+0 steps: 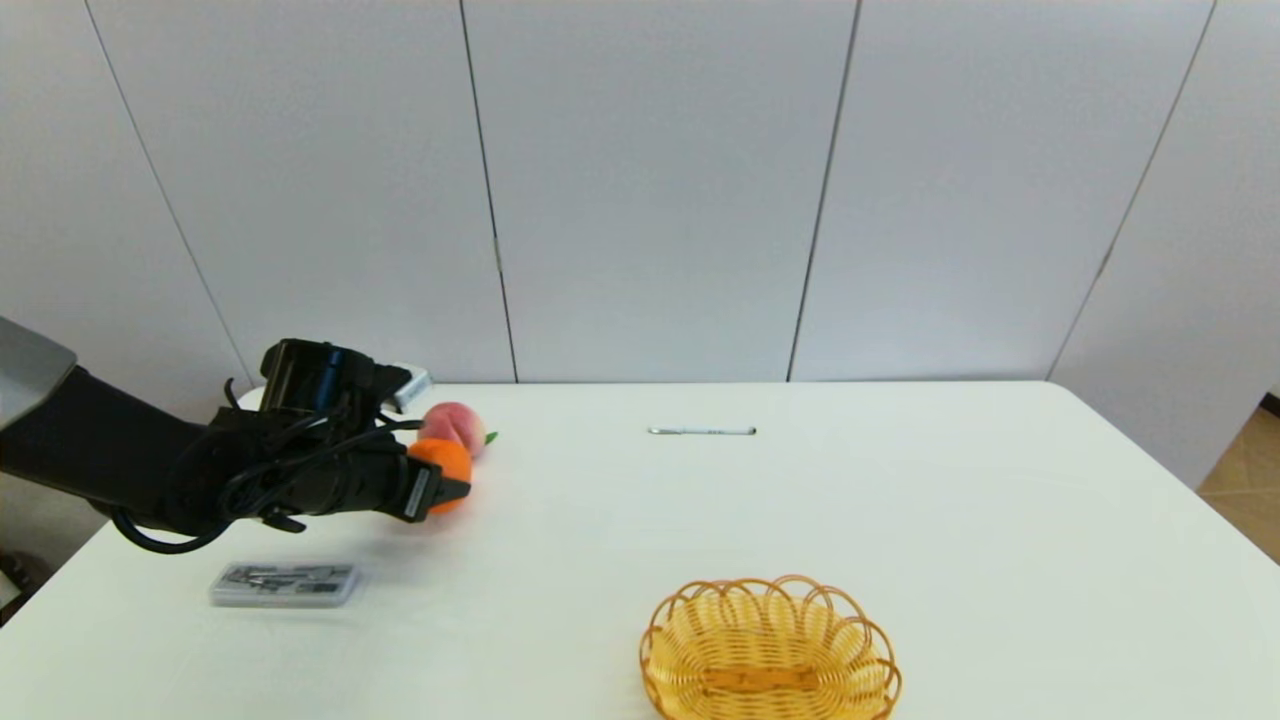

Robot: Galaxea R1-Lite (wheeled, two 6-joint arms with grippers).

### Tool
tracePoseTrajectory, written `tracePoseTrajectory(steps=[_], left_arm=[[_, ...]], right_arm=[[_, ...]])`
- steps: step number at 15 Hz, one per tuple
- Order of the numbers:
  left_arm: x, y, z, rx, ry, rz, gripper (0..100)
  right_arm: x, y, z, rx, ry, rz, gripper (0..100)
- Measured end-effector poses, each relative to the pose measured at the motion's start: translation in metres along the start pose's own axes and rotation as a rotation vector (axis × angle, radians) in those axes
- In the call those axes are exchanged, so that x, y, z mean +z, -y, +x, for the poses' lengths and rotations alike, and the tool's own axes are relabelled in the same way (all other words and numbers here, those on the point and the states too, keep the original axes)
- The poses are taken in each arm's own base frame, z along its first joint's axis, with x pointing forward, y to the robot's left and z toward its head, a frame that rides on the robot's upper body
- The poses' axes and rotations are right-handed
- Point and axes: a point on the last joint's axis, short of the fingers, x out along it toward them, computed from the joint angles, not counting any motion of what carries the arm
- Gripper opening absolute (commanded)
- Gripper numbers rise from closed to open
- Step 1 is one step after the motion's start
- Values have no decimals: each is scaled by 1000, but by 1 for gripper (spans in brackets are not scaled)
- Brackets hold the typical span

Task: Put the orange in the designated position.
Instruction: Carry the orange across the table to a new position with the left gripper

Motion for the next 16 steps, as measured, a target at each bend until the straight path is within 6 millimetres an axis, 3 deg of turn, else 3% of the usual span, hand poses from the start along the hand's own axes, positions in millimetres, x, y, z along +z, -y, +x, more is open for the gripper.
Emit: tracePoseTrajectory(steps=[16], left_arm=[[0, 0, 1, 0, 6, 2, 0]], right_arm=[[0, 0, 0, 0, 0, 0, 100]])
